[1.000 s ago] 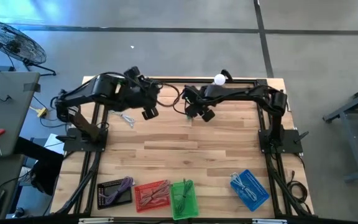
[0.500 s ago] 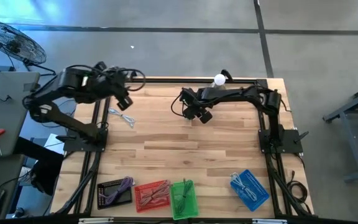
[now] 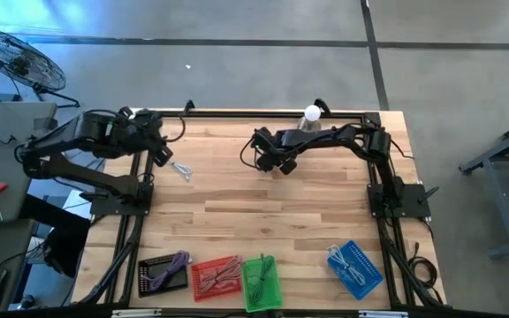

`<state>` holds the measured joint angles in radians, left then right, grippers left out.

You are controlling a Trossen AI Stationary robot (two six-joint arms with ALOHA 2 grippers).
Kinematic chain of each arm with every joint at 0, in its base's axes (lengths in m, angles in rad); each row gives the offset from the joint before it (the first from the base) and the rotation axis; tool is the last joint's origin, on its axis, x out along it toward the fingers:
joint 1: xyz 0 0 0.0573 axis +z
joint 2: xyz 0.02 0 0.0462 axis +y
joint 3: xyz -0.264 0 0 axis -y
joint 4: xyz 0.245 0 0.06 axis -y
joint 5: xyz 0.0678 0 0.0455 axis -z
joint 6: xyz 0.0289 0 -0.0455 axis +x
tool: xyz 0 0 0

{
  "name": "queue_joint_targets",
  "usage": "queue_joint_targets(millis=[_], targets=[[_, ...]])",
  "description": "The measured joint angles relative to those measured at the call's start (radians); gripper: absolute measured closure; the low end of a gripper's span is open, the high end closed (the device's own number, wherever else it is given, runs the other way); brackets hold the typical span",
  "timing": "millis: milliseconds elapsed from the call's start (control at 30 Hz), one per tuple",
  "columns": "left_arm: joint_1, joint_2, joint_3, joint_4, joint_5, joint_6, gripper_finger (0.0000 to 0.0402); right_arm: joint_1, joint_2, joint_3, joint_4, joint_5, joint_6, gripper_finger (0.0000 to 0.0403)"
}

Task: Pick & Place USB Port
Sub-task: Put the green USB charger into the green bin

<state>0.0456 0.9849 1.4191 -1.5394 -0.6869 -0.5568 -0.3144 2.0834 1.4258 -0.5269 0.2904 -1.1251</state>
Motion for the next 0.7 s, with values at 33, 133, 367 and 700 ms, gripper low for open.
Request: queue_joint_targets(millis=[33, 133, 367, 700], targets=[[0.0, -0.012, -0.023, 0.015, 0.008, -0.002, 0.0183, 0.001, 0.0, 0.0, 0.005, -0.005, 0.006, 0.0222], [0.0, -0.041, -0.092, 0.072, 0.038, -0.003, 0.0183, 0.001, 0.003, 0.0, 0.007, -0.008, 0.022, 0.023], [0.0, -0.072, -0.194, 0.148, 0.106, -0.002, 0.0183, 0.0, 0.026, 0.002, -0.006, 0.001, 0.051, 0.0262], [0.0, -0.073, -0.24, 0.193, 0.173, -0.024, 0.0183, 0.042, 0.05, 0.002, -0.017, 0.115, 0.09, 0.0384]])
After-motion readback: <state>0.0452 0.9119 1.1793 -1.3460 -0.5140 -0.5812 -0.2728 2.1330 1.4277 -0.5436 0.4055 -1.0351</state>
